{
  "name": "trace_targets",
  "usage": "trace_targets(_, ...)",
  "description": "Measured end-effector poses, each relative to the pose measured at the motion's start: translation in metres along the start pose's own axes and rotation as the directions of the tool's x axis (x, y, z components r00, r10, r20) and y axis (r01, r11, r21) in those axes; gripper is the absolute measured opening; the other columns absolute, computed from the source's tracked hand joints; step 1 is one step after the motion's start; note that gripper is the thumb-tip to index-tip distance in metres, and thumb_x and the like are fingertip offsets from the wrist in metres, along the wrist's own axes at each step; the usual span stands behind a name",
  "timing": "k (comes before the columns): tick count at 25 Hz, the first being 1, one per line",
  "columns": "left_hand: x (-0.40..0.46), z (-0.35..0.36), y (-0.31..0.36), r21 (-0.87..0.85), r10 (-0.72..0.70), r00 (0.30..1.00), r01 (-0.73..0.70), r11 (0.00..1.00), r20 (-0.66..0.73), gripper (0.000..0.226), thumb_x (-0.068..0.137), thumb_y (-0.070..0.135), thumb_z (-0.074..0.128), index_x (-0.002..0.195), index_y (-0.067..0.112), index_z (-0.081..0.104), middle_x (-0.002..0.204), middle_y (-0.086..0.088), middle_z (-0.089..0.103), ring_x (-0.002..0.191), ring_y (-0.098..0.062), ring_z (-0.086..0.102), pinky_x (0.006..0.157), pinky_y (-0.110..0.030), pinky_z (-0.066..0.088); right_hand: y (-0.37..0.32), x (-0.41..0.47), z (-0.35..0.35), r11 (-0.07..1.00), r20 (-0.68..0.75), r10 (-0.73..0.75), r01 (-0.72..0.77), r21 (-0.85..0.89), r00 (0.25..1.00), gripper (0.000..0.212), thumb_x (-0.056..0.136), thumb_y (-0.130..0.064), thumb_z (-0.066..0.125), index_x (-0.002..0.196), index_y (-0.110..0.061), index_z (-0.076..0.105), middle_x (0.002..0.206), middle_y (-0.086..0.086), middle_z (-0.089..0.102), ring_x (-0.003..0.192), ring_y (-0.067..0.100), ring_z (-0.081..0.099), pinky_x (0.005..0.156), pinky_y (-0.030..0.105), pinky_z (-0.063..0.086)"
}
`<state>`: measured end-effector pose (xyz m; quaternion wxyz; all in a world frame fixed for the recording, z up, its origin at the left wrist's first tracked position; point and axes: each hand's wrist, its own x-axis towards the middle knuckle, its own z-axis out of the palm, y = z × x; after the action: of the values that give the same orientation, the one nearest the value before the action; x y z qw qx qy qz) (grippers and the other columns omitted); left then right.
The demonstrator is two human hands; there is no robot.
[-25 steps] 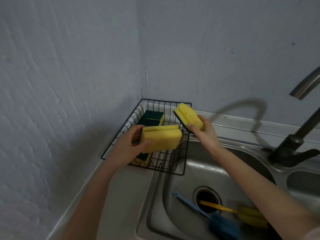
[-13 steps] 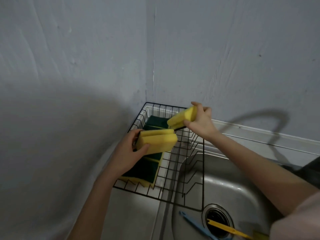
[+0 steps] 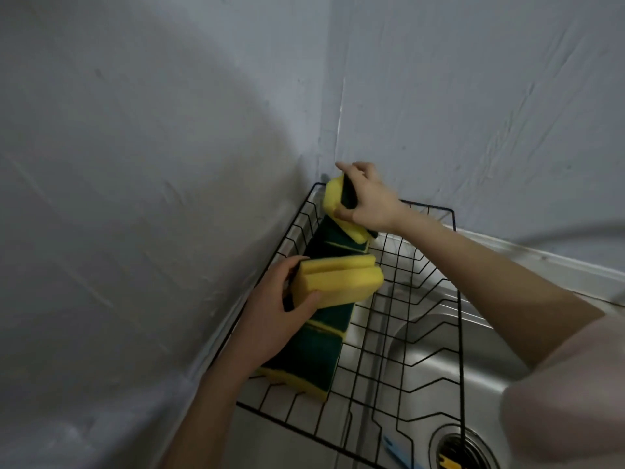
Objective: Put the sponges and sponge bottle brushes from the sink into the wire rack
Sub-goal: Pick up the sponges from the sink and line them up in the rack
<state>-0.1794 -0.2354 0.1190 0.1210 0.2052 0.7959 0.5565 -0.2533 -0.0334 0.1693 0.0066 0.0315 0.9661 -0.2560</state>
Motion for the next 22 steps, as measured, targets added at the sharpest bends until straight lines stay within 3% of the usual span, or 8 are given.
trace_targets(3, 0.002, 0.001, -0.004, 0.003, -0.013, 1.0, 0.013, 1.0, 0.004, 0.042, 0.082, 0.023, 0.059, 0.116, 0.039, 0.038, 0.125, 0.006, 0.049, 0.114, -0.009, 0.048, 0.095, -0.027, 0.044, 0.015, -0.001, 0.017, 0.999, 0.031, 0.046, -0.046, 0.0, 0.998, 0.079, 0.083, -0.026, 0.063, 0.145, -0.011, 0.016, 0.148, 0.019, 0.019, 0.134, 0.034, 0.032, 0.11, 0.032, 0.031)
trace_targets(7, 0.004, 0.001, -0.005, 0.003, -0.001, 1.0, 0.001, 1.0, 0.01, 0.042, 0.083, 0.021, 0.058, 0.111, 0.044, 0.036, 0.116, 0.014, 0.046, 0.106, 0.001, 0.046, 0.084, -0.013, 0.041, 0.034, -0.003, 0.025, 0.994, 0.026, 0.104, -0.103, -0.032, 0.994, 0.071, 0.085, -0.029, 0.059, 0.145, -0.02, 0.021, 0.142, 0.021, 0.027, 0.131, 0.037, 0.031, 0.109, 0.04, 0.035)
trace_targets(13, 0.005, 0.0, -0.001, -0.019, 0.014, 1.0, -0.014, 1.0, 0.012, 0.045, 0.082, 0.02, 0.059, 0.097, 0.055, 0.034, 0.106, 0.031, 0.042, 0.1, 0.011, 0.044, 0.081, -0.01, 0.04, 0.03, -0.007, 0.019, 0.996, -0.091, 0.093, -0.094, -0.006, 0.991, 0.066, 0.083, -0.029, 0.06, 0.141, -0.02, 0.03, 0.134, 0.021, 0.032, 0.126, 0.036, 0.03, 0.107, 0.039, 0.031)
trace_targets(22, 0.007, -0.001, -0.004, -0.002, 0.035, 0.999, -0.035, 0.999, -0.003, 0.045, 0.081, 0.018, 0.06, 0.101, 0.05, 0.036, 0.108, 0.028, 0.044, 0.103, 0.008, 0.046, 0.079, -0.01, 0.041, 0.031, -0.01, 0.031, 0.985, -0.054, 0.144, -0.149, -0.092, 0.988, 0.068, 0.083, -0.029, 0.06, 0.142, -0.017, 0.029, 0.138, 0.02, 0.029, 0.13, 0.035, 0.024, 0.11, 0.039, 0.026)
